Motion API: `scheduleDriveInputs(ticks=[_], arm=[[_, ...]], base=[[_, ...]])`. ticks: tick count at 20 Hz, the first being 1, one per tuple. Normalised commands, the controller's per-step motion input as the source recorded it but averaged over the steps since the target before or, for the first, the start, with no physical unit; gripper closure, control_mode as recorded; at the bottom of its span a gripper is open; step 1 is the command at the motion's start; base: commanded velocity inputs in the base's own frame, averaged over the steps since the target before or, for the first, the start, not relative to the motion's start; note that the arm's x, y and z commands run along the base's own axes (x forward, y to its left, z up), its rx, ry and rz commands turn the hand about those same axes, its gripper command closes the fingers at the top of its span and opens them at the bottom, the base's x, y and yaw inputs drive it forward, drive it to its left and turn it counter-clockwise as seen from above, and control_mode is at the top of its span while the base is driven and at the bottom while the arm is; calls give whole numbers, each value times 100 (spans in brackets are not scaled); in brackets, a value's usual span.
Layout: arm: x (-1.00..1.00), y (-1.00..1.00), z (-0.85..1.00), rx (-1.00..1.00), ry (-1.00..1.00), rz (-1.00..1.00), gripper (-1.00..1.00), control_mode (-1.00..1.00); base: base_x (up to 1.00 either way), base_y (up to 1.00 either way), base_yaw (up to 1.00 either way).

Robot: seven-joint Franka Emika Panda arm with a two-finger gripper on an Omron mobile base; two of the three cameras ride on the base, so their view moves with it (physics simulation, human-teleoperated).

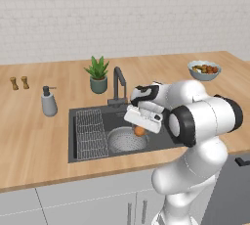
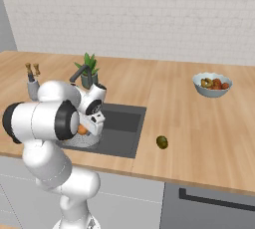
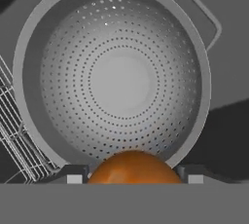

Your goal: Put the colander in the sink, put the tangerine, kiwi in the colander, and turn on the sink faucet and pour water over the colander.

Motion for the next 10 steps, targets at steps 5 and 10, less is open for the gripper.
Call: scheduleDriveInputs(ticks=[5, 10], arm=[[0, 20, -30, 8, 6, 7, 100, -100], [-1, 28, -26, 0, 0, 3, 100, -100]], base=[[0, 0, 0], [0, 0, 0]])
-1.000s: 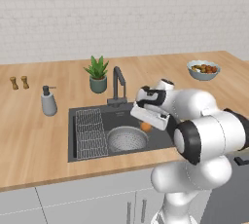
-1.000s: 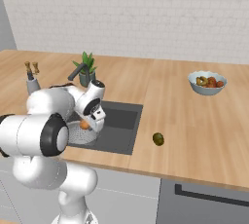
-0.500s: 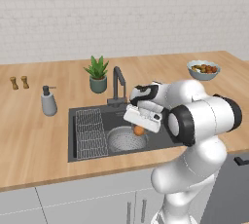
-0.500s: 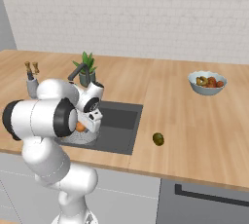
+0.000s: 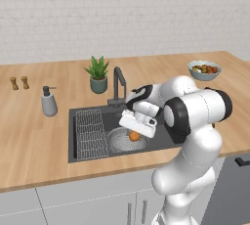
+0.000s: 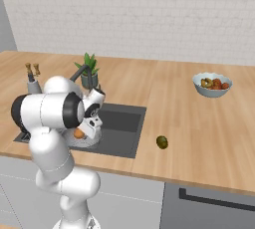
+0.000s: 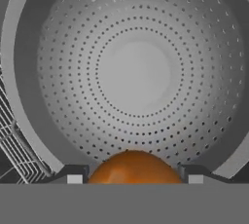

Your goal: Put the colander in the sink, put the tangerine, kiwi in the colander, and turn on the sink faucet and pour water over the colander.

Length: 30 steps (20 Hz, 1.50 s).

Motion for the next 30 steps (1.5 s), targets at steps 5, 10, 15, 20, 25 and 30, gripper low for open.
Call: scheduleDriveInputs(ticks=[5, 10, 15, 20, 25, 30], arm=[[-1, 18, -17, -1, -1, 0, 100, -100], [0, 0, -26, -5, -3, 0, 100, -100], [0, 13, -29, -8, -4, 0, 100, -100], [0, 25, -12, -7, -4, 0, -100, -100], [0, 5, 0, -5, -6, 0, -100, -100], [0, -32, 1, -2, -8, 0, -100, -100]], base=[[0, 0, 0], [0, 0, 0], [0, 0, 0], [0, 0, 0], [0, 0, 0], [0, 0, 0]])
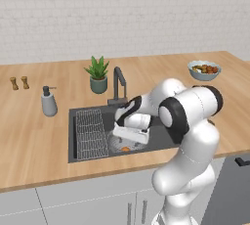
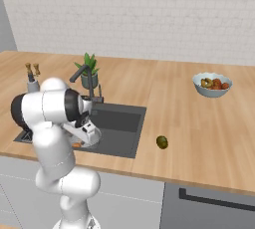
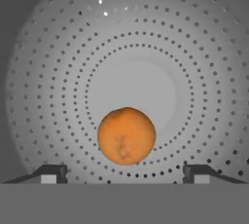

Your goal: Put the colander in the sink, put the tangerine, kiwi in the colander, and turn on the sink faucet and pour water over the colander.

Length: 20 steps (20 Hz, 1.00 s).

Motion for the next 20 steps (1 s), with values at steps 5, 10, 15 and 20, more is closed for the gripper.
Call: scheduleDriveInputs(ticks=[5, 10, 15, 20], arm=[[-8, -70, 58, 0, -11, 0, -100, -100], [-20, -65, 100, 1, -20, 0, -100, -100], [-13, -72, 95, -2, -12, 0, -100, -100], [-14, -98, 50, -13, -3, 0, -100, -100]], base=[[0, 0, 0], [0, 0, 0], [0, 0, 0], [0, 0, 0]])
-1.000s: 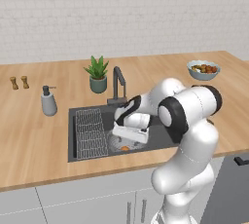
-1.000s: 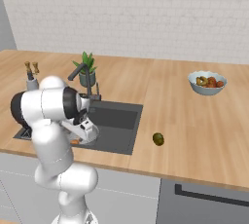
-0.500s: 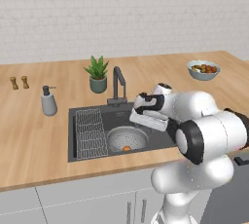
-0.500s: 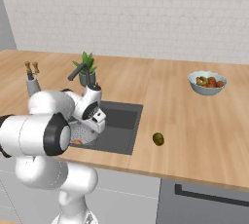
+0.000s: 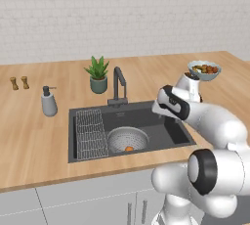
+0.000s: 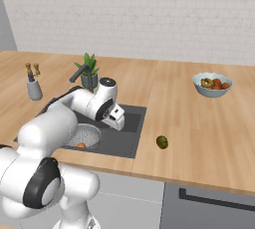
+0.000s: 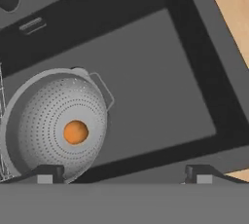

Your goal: Put the colander in the sink, put the tangerine, kiwi in the colander, and turn on the sink faucet and pour water over the colander.

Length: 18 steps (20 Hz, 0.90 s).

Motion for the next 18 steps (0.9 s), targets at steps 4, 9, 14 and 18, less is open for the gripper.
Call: scheduleDriveInputs(ticks=[4, 9, 14, 18], arm=[[-7, -100, 25, -15, 0, 0, -100, -100], [0, -100, 12, -11, 0, 0, -100, -100], [-2, -93, 1, -8, 0, 0, -100, -100], [-6, -73, 0, -10, 0, 0, -100, -100]], base=[[0, 0, 0], [0, 0, 0], [0, 0, 0], [0, 0, 0]])
